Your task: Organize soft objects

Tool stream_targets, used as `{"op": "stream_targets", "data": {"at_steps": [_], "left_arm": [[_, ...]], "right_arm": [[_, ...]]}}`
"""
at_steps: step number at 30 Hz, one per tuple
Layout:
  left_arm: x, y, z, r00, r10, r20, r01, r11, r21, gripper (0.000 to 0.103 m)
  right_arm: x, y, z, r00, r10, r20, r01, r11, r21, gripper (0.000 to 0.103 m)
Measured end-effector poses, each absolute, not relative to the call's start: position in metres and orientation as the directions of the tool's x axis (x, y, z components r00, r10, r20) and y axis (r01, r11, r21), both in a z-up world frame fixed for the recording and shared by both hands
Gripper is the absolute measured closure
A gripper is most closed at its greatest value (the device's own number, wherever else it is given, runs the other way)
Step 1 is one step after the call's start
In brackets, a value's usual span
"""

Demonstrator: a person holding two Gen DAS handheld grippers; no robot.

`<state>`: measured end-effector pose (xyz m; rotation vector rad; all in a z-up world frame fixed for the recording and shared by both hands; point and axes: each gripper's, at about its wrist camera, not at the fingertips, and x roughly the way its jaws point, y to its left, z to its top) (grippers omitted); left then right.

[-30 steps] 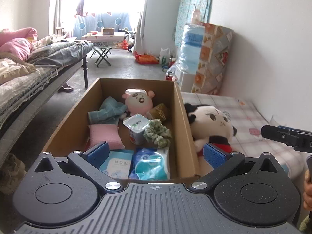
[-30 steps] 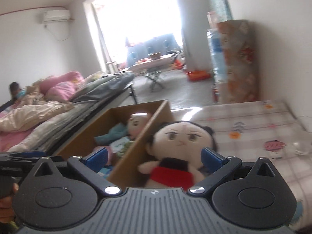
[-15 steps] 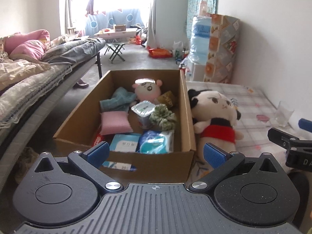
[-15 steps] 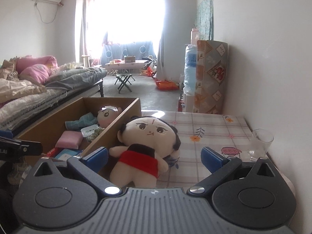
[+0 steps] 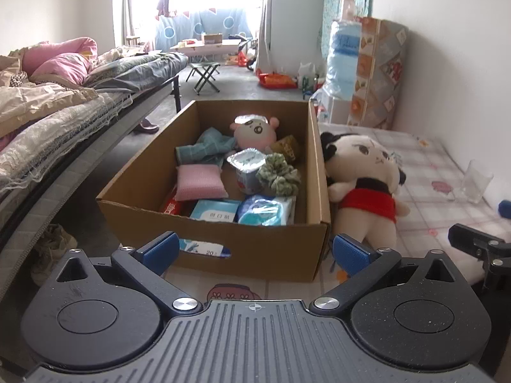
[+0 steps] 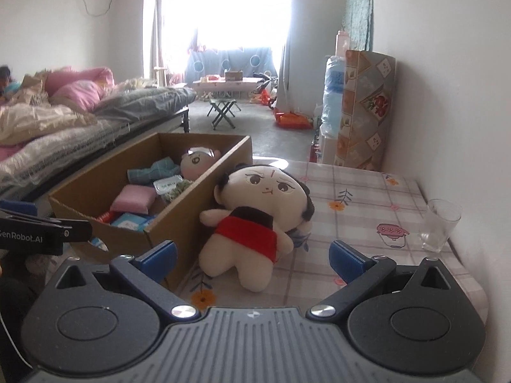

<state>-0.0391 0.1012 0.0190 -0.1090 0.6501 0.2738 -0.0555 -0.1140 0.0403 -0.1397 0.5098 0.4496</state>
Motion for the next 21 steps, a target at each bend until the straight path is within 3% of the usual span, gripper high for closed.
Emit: {"op": "stream_targets", "data": {"at_steps": [12,21], "left_arm": [[-0.034,0.086,0.003,0.713,0.15,-0.685,-0.228,0.973,-0.024,0.0],[-0.035,0.076,0.003,0.717,0.135,-0.684,-0.191,0.981,-0.007,0.0]], "right_arm": [[-0.056,-0.119,0.033,0.77,0.338,-0.541,-0.422,0.906,-0.035,0.0],[-0.059,-0.118,0.033,0.763,0.344,-0.547,-0.433,0.901,-0.037,0.0]]}}
